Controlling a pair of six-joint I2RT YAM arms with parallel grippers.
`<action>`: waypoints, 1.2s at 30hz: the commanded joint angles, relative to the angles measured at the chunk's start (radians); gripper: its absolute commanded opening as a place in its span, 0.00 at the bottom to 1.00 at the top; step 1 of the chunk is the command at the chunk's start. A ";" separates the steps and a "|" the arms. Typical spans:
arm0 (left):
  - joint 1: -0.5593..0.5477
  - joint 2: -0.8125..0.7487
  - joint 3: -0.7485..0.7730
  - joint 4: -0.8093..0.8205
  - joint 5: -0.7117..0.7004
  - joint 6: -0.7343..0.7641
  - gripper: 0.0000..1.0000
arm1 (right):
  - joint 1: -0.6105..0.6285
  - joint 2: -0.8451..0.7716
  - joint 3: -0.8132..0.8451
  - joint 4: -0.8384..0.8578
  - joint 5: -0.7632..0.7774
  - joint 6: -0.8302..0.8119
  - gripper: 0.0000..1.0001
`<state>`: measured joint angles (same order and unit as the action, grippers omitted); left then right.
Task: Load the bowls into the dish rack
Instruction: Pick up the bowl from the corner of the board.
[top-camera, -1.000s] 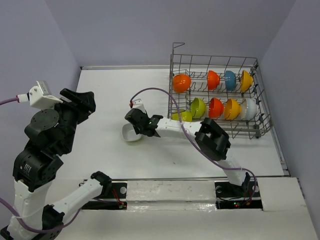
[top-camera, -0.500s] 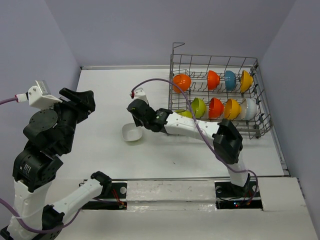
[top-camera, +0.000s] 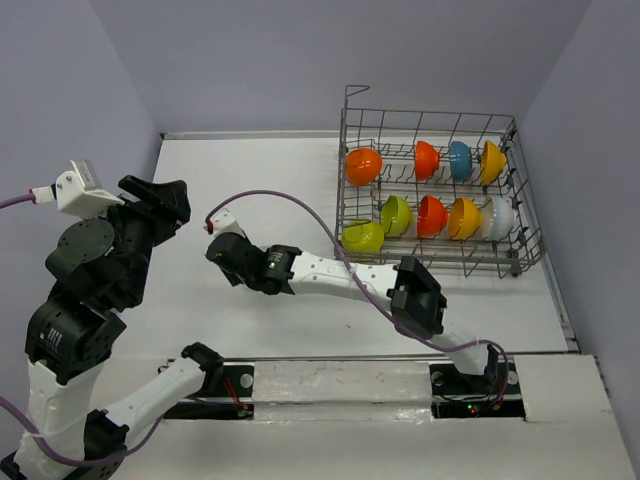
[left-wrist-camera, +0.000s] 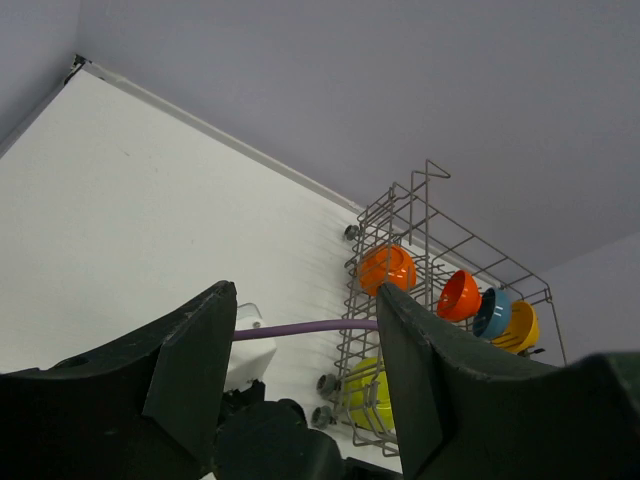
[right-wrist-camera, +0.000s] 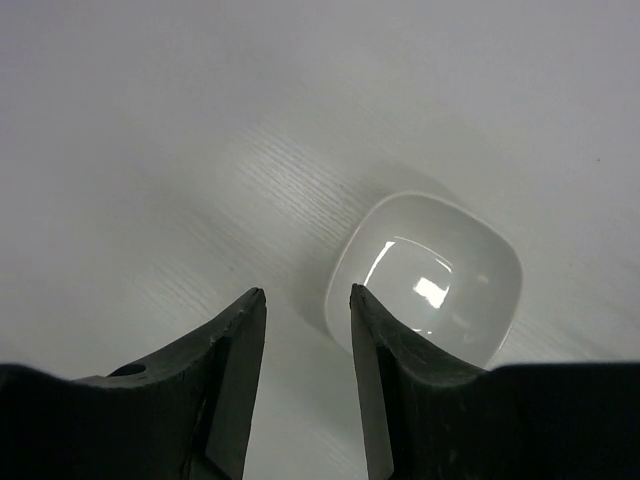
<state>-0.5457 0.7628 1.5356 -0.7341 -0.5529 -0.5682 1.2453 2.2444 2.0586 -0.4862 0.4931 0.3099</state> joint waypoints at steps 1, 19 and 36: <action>0.004 0.003 0.026 0.035 -0.010 0.022 0.67 | -0.003 0.052 0.075 -0.063 0.015 -0.011 0.45; 0.004 -0.005 0.006 0.048 -0.007 0.024 0.67 | 0.006 0.144 0.063 -0.080 -0.002 0.018 0.45; 0.004 -0.008 -0.006 0.050 -0.002 0.021 0.67 | 0.006 0.156 0.071 -0.080 0.032 0.021 0.01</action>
<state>-0.5457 0.7628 1.5356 -0.7296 -0.5522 -0.5587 1.2499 2.4092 2.0872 -0.5762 0.5068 0.3267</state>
